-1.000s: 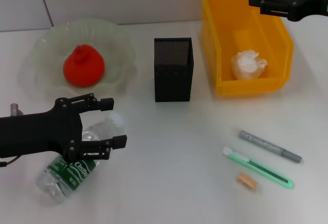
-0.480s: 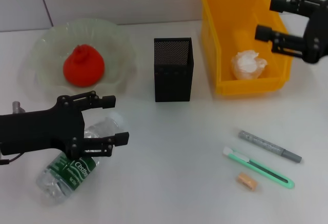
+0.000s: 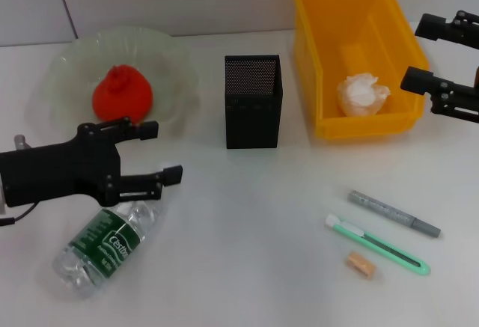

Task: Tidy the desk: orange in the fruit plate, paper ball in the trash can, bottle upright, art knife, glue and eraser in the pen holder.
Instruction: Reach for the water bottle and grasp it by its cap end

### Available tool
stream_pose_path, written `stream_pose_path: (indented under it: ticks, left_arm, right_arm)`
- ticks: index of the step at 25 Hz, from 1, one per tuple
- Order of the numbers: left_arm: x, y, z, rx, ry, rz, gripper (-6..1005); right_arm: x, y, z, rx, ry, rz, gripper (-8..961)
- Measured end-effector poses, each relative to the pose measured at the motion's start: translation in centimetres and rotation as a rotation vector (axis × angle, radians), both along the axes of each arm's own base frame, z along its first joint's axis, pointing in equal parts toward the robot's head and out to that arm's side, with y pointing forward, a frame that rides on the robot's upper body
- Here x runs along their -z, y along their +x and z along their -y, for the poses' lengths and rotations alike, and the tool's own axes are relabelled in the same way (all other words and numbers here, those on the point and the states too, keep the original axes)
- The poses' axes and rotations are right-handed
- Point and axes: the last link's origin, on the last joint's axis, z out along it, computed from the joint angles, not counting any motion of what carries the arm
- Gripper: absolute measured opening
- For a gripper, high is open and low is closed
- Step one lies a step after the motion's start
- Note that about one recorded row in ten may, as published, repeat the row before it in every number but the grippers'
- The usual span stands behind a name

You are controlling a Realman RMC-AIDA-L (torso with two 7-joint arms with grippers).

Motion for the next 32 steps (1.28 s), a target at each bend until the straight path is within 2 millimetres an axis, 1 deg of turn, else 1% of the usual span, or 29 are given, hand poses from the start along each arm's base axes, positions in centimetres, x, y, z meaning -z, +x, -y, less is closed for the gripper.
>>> stream_pose_path:
  ticks: [1, 3, 5, 9, 11, 15, 24, 25, 30, 31, 32]
  left_arm:
    - [0.0, -0.2, -0.3, -0.025, 0.016, -0.009, 847]
    - [0.0, -0.2, -0.3, -0.025, 0.016, -0.009, 847]
    - [0.4, -0.9, -1.0, -0.09, 0.053, -0.032, 847]
    - [0.5, -1.0, -1.1, -0.102, 0.055, -0.036, 846]
    - [1.1, -1.4, -1.3, -0.149, 0.044, -0.078, 846]
    - [1.5, -1.9, -1.5, -0.181, 0.028, -0.123, 846]
    - [1.5, -1.7, -1.9, -0.212, 0.053, -0.15, 846]
    - [1.6, -1.2, -2.0, -0.211, 0.043, -0.167, 846]
    - [1.6, -0.9, -2.1, -0.215, 0.036, -0.178, 846]
    - [1.6, -0.4, -2.3, -0.231, 0.028, -0.195, 846]
    - [1.6, -0.4, -2.3, -0.231, 0.028, -0.195, 846]
  right_arm:
    - [0.0, 0.0, 0.0, 0.0, 0.0, 0.0, 702]
    - [-0.1, 0.2, 0.1, 0.008, 0.005, -0.005, 702]
    - [-0.2, 0.5, 0.2, 0.015, 0.015, -0.01, 702]
    - [-0.2, 0.7, 0.2, 0.019, 0.021, -0.012, 702]
    - [-0.3, 0.7, 0.2, 0.022, 0.024, -0.012, 702]
    - [-0.3, 0.8, 0.1, 0.027, 0.028, -0.011, 702]
    - [-0.2, 0.7, -0.2, 0.032, 0.029, -0.01, 702]
    - [-0.1, 0.8, -0.3, 0.038, 0.029, -0.014, 702]
    - [0.0, 1.1, -0.3, 0.046, 0.034, -0.019, 702]
    - [0.0, 1.1, -0.3, 0.048, 0.035, -0.021, 702]
    - [0.0, 1.2, -0.4, 0.051, 0.035, -0.024, 702]
